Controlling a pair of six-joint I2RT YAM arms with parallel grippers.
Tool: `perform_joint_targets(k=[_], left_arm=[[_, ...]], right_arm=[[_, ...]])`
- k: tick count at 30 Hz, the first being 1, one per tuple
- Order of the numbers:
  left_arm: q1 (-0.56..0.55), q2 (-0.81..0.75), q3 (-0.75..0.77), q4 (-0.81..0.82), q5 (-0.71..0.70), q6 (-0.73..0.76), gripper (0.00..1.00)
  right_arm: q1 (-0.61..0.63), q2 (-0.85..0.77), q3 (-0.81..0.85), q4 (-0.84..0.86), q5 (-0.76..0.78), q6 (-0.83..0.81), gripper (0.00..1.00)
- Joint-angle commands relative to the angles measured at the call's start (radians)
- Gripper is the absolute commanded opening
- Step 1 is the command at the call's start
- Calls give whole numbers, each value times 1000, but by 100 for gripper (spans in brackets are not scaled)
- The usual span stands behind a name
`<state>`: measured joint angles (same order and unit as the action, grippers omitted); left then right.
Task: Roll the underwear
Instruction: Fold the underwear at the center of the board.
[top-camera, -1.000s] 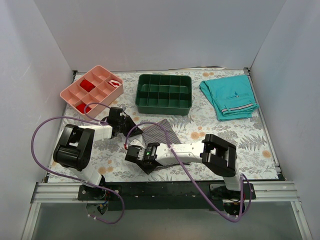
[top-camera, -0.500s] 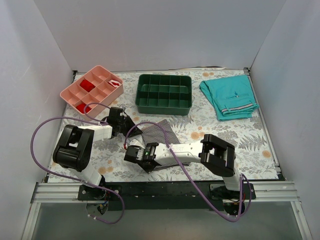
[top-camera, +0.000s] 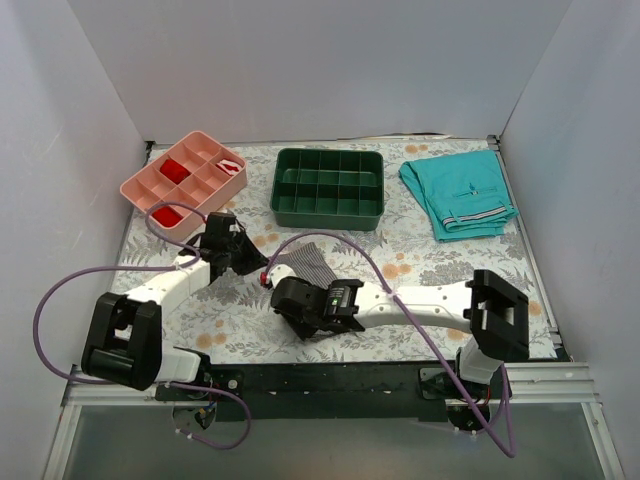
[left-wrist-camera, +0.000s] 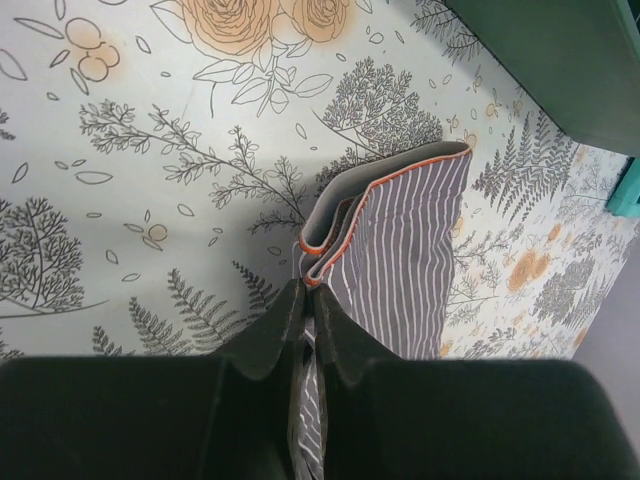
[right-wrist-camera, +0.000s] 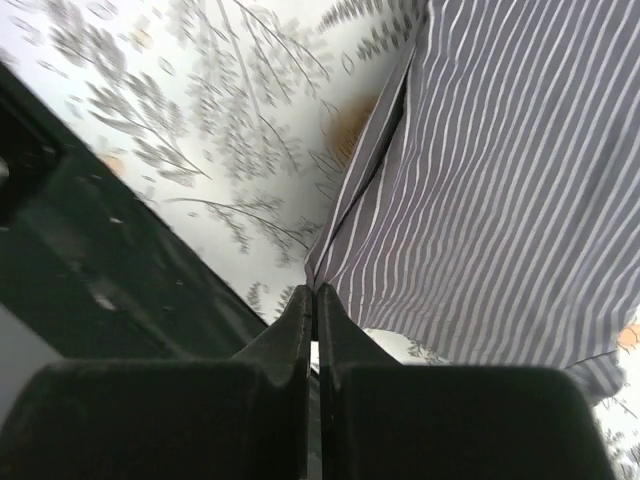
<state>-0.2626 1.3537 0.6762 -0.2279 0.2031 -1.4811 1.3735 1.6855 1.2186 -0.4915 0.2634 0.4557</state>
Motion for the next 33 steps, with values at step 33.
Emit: perform_joint_targets(k=[33], left_arm=[[-108, 94, 290, -378, -122, 125, 0]], right_arm=[[-266, -253, -415, 433, -418, 126, 1]])
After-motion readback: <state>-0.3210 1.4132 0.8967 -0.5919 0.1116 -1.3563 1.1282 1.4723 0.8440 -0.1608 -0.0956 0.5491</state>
